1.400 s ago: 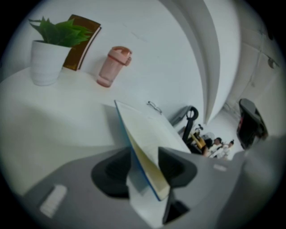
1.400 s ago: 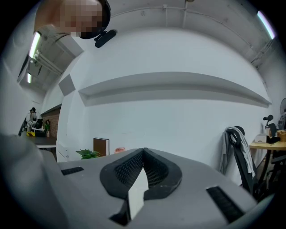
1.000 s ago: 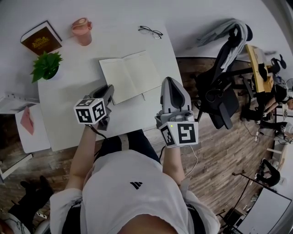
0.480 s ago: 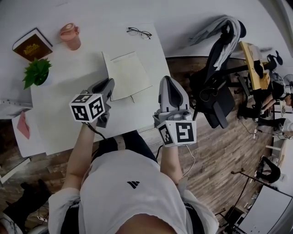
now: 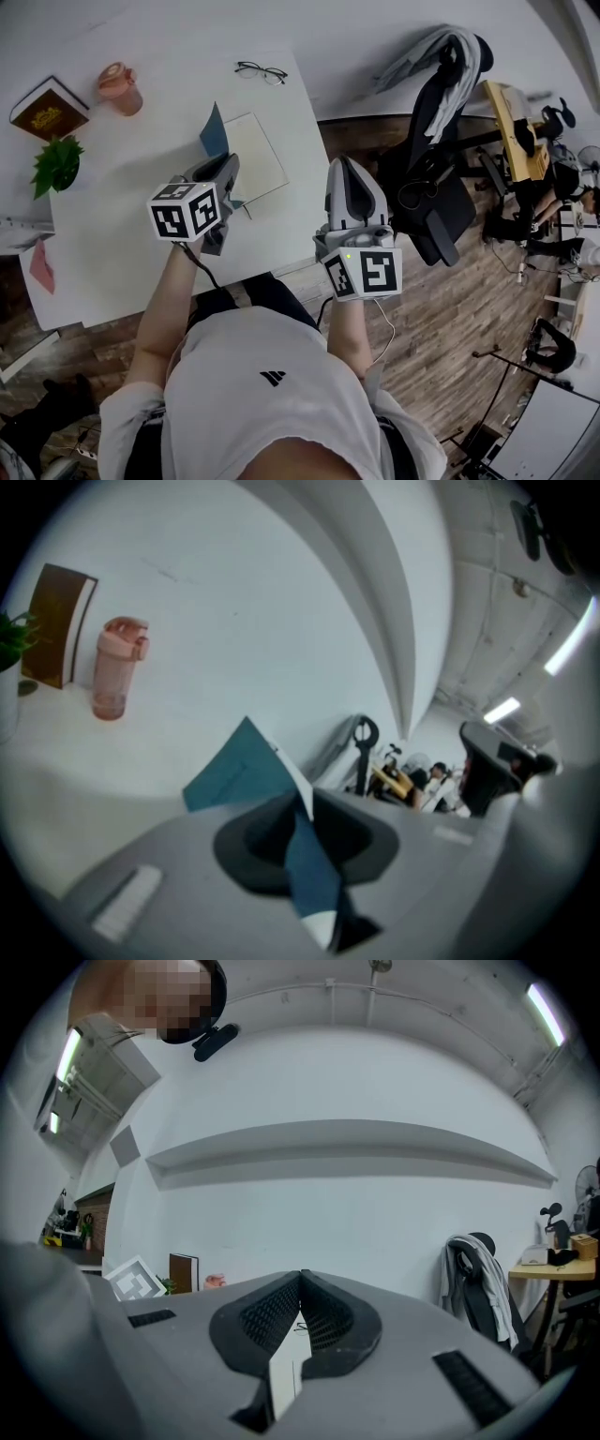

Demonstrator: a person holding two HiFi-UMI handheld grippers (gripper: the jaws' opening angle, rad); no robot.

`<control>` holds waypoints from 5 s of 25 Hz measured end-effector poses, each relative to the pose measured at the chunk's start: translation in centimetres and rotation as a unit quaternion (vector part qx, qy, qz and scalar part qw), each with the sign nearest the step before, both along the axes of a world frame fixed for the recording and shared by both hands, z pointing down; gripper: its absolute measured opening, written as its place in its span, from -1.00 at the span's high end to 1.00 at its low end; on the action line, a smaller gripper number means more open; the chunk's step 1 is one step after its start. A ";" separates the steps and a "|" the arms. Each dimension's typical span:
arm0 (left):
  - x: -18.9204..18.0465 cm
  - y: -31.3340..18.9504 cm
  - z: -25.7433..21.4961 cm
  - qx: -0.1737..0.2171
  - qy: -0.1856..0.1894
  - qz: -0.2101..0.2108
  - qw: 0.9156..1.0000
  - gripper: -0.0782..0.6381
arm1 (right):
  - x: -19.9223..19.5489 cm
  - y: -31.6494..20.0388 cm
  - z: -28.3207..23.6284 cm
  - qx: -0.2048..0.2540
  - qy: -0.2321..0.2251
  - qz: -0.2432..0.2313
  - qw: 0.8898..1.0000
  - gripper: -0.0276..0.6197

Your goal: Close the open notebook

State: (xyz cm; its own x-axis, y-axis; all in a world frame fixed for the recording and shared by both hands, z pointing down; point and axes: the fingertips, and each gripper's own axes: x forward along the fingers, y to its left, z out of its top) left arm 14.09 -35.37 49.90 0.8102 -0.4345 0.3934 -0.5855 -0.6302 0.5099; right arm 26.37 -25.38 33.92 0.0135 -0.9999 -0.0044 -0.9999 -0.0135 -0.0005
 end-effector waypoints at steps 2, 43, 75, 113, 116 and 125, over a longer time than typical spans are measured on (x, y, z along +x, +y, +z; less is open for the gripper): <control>1.2 -0.1 0.4 -0.004 -0.003 0.000 1.000 0.61 | 1.0 0.0 0.1 0.000 0.000 -0.001 1.000 0.93; 12.3 1.1 11.8 -0.026 -0.204 0.055 0.977 0.45 | 10.6 -4.1 3.5 -0.023 -0.031 -0.044 0.998 0.93; 9.7 6.0 7.7 0.069 -0.185 0.088 0.976 0.76 | 5.8 -2.9 2.2 -0.008 -0.025 -0.066 0.997 0.92; -10.9 5.9 -14.6 0.269 -0.005 -0.070 0.961 0.76 | -6.3 3.7 -2.5 0.020 0.008 -0.016 1.000 0.93; -12.2 6.3 -15.6 0.285 -0.002 -0.075 0.955 0.76 | -7.0 4.5 -2.8 0.024 0.011 -0.007 1.000 0.93; -15.2 7.9 -18.0 0.320 0.014 -0.082 0.944 0.76 | -9.1 7.0 -4.0 0.038 0.018 0.012 0.999 0.93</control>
